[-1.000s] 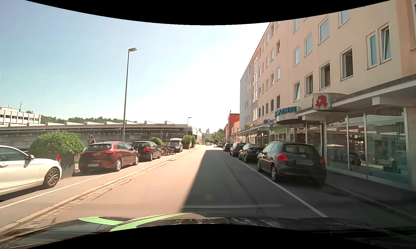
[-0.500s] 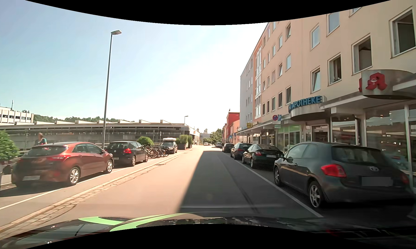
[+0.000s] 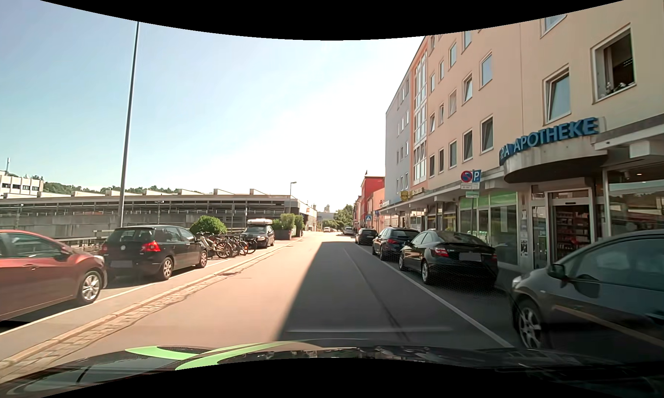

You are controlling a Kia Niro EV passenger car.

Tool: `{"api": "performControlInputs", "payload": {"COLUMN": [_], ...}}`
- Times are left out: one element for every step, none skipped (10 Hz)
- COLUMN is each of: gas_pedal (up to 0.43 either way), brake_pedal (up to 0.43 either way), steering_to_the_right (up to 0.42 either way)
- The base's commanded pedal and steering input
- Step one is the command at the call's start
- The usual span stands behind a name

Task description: Follow the waypoints while adhering to traffic rules and regulations

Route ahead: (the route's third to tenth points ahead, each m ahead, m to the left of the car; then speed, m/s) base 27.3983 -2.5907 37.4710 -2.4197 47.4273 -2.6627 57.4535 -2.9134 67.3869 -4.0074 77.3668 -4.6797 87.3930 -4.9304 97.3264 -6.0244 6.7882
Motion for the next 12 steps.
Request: {"api": "performControlInputs", "payload": {"gas_pedal": [0.098,0.098,0.087,0.087,0.079,0.079,0.067,0.039,0.039,0.028,0.028,0.028], "brake_pedal": [0.000,0.000,0.000,0.000,0.000,0.000,0.000,0.000,0.000,0.000,0.000,0.000], "steering_to_the_right": [0.003,0.002,0.000,0.000,-0.001,-0.001,-0.001,-0.001,-0.001,-0.001,-0.001,-0.001]}}
